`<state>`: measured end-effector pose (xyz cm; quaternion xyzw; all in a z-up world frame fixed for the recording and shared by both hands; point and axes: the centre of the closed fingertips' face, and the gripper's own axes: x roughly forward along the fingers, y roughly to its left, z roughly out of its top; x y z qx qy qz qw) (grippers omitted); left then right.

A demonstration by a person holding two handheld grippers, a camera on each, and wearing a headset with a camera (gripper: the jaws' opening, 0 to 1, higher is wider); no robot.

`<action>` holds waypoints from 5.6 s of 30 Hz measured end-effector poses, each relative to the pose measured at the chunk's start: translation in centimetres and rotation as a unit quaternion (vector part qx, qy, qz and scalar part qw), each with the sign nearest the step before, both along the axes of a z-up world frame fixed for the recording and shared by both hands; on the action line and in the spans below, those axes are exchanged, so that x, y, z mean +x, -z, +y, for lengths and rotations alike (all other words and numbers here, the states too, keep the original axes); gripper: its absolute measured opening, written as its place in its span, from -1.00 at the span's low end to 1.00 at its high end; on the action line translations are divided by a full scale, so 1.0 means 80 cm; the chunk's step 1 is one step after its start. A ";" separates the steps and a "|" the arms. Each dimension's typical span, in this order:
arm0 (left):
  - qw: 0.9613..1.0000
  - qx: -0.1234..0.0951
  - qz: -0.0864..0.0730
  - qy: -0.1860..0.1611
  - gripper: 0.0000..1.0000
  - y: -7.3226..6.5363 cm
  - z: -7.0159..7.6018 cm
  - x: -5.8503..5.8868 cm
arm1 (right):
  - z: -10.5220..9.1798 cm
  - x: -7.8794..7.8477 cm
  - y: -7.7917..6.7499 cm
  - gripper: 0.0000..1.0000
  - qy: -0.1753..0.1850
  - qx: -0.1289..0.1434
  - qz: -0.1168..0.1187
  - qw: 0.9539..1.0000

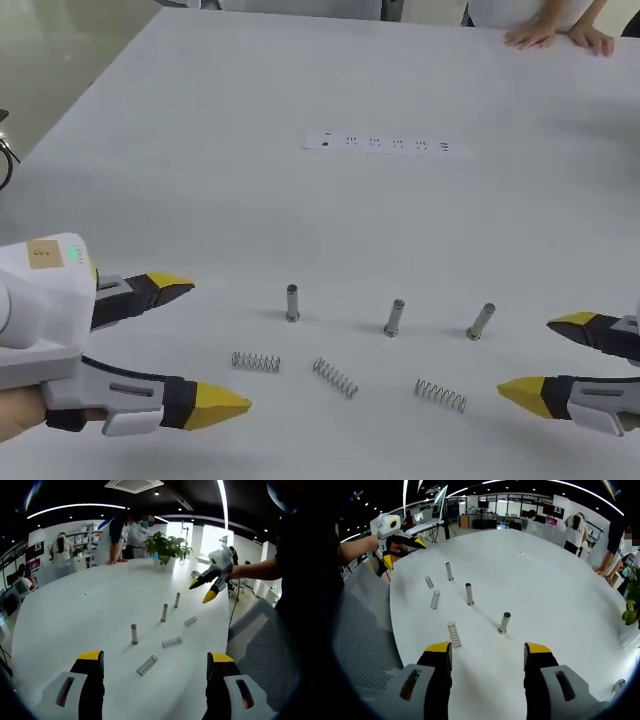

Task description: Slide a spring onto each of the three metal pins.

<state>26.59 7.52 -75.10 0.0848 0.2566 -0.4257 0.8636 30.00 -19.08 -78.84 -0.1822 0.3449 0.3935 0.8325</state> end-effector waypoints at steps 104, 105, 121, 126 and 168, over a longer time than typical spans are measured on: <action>1.000 0.002 0.006 0.009 0.57 0.008 0.001 -0.007 | 0.078 -0.033 0.086 -0.83 -0.219 -0.136 0.091 0.962; 1.000 0.002 0.006 0.010 0.57 0.008 0.000 -0.007 | 0.078 -0.033 0.086 -0.84 -0.219 -0.136 0.090 0.962; 1.000 -0.008 0.013 0.022 0.56 0.014 -0.010 -0.012 | 0.077 -0.031 0.068 -0.84 -0.222 -0.137 0.080 0.962; 0.999 -0.017 0.012 0.030 0.53 0.015 -0.017 -0.016 | 0.080 -0.031 0.060 -0.84 -0.229 -0.136 0.076 0.961; 0.983 -0.103 -0.019 0.153 -0.03 0.020 -0.139 -0.020 | 0.108 -0.053 0.015 -0.84 -0.292 -0.129 0.037 0.947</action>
